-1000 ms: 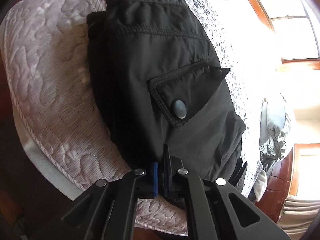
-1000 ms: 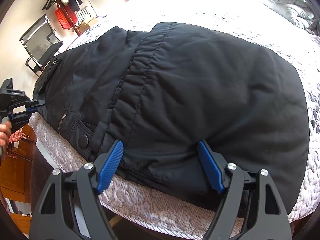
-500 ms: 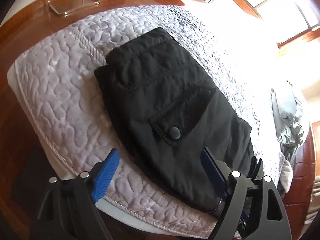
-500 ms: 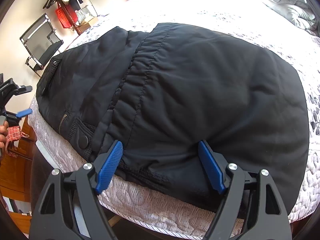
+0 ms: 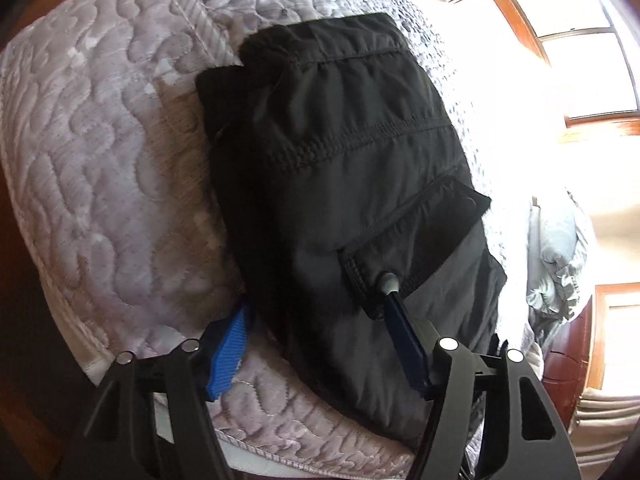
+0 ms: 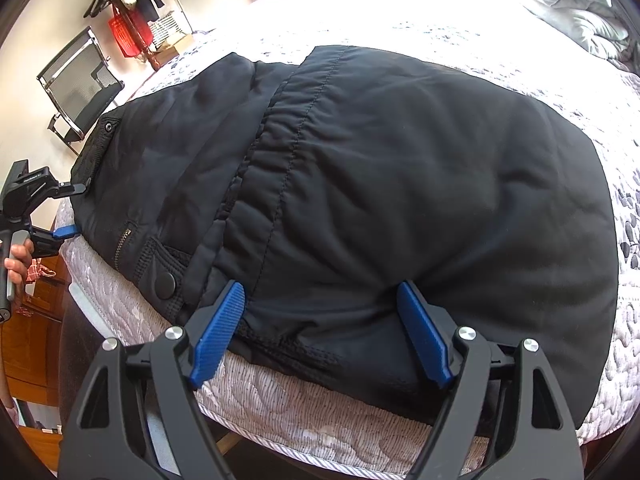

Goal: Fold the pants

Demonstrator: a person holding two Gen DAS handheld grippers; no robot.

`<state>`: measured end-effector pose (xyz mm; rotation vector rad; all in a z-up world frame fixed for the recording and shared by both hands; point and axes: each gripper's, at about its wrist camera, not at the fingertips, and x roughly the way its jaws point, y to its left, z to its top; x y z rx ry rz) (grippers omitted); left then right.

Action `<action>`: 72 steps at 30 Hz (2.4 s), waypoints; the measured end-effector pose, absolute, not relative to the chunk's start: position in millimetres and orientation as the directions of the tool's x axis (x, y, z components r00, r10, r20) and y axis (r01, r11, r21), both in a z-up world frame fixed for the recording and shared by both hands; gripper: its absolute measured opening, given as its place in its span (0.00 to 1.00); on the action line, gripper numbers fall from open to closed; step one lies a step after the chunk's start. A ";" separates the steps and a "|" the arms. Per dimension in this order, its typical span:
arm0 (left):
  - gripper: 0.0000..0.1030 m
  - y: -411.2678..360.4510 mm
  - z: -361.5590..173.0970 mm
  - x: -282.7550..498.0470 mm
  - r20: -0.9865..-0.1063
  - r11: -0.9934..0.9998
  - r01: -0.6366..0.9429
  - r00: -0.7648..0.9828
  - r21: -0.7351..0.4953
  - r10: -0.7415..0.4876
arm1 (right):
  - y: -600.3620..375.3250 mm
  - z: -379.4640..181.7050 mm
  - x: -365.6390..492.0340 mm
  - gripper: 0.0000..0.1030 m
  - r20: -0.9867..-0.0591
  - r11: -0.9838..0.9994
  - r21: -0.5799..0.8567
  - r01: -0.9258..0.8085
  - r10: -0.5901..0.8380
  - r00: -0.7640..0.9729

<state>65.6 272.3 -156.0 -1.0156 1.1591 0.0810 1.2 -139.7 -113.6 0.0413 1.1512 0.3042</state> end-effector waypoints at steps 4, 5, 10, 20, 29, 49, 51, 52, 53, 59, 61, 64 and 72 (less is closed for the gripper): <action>0.52 259.6 -159.8 72.8 -0.788 0.597 -0.514 0.428 -0.616 -0.444 | -139.1 -114.5 2.8 0.77 -0.893 0.959 0.186 -0.216 0.256 0.370; 0.52 261.2 -163.4 73.5 -0.783 0.586 -0.520 0.432 -0.621 -0.448 | -139.0 -114.4 2.8 0.77 -0.893 0.959 0.185 -0.217 0.256 0.371; 0.54 274.8 -177.6 71.5 -0.732 0.464 -0.568 0.485 -0.680 -0.478 | -139.3 -115.4 4.4 0.77 -0.892 0.958 0.187 -0.218 0.259 0.370; 0.15 254.8 -135.0 75.3 -0.693 0.469 -0.513 0.587 -0.719 -0.419 | -139.9 -115.6 4.5 0.78 -0.888 0.957 0.196 -0.216 0.266 0.376; 0.14 183.5 -55.8 88.8 -0.653 0.677 -0.285 0.656 -0.679 -0.379 | -146.8 -111.6 0.4 0.78 -0.873 0.951 0.233 -0.203 0.297 0.387; 0.23 -25.8 -41.3 43.0 -0.819 0.963 0.270 0.549 -0.014 -0.166 | -239.9 -84.6 -4.6 0.77 -0.825 0.953 0.302 0.007 0.258 0.503; 0.27 -45.6 -48.1 36.7 -0.839 0.939 0.336 0.529 0.068 -0.129 | -246.5 -86.9 -3.2 0.77 -0.826 0.951 0.308 0.022 0.256 0.503; 0.31 -55.0 -51.2 33.4 -0.849 0.924 0.370 0.514 0.092 -0.121 | -250.6 -87.9 -3.2 0.77 -0.824 0.950 0.312 0.025 0.258 0.505; 0.37 -60.7 -53.6 31.1 -0.857 0.915 0.391 0.501 0.099 -0.122 | -251.0 -87.3 -5.6 0.77 -0.823 0.948 0.315 0.031 0.257 0.507; 0.45 -76.0 -51.4 17.2 -0.879 0.872 0.488 0.433 0.040 -0.202 | -258.7 -86.3 -6.6 0.77 -0.823 0.949 0.315 0.034 0.255 0.508; 0.47 -69.4 -46.1 16.2 -0.876 0.873 0.488 0.411 -0.021 -0.251 | -260.5 -85.3 -6.3 0.77 -0.822 0.948 0.316 0.037 0.254 0.509; 0.49 -50.0 -40.4 19.4 -0.874 0.881 0.454 0.365 -0.134 -0.322 | -266.8 -83.2 -4.7 0.77 -0.821 0.945 0.323 0.052 0.253 0.512; 0.63 5.1 -35.2 43.4 -0.842 0.938 0.231 0.421 -0.260 -0.337 | -263.3 -56.2 17.8 0.84 -0.733 0.874 0.486 -0.012 0.415 0.539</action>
